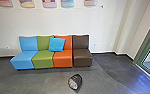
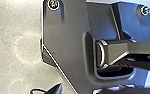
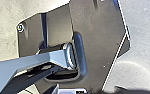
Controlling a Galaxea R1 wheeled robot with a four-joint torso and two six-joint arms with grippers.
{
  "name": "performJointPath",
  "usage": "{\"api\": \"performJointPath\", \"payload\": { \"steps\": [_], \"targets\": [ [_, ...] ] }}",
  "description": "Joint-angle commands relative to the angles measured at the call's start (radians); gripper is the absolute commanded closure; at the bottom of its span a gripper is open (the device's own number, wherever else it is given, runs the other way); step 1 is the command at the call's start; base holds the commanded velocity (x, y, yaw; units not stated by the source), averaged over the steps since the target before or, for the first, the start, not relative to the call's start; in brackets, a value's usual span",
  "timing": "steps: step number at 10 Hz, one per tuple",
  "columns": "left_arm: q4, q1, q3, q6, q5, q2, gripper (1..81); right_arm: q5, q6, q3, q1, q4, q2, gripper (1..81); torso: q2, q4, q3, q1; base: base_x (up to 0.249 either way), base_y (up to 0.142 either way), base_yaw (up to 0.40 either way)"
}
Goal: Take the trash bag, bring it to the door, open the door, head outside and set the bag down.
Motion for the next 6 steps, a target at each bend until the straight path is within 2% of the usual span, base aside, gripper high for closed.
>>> {"api": "performJointPath", "payload": {
  "steps": [1, 6],
  "targets": [
    [0.003, -0.019, -0.002, -0.001, 0.062, -0.006, 1.0, -0.053, -0.005, 0.005, 0.016, -0.003, -0.01, 1.0, 0.0, 0.0, 0.0, 0.0, 0.136, 0.0, 0.0],
    [0.003, -0.021, -0.002, -0.001, 0.064, -0.006, 1.0, -0.053, -0.005, 0.005, 0.016, -0.003, -0.011, 1.0, 0.0, 0.0, 0.0, 0.0, 0.136, 0.0, 0.0]
  ]
}}
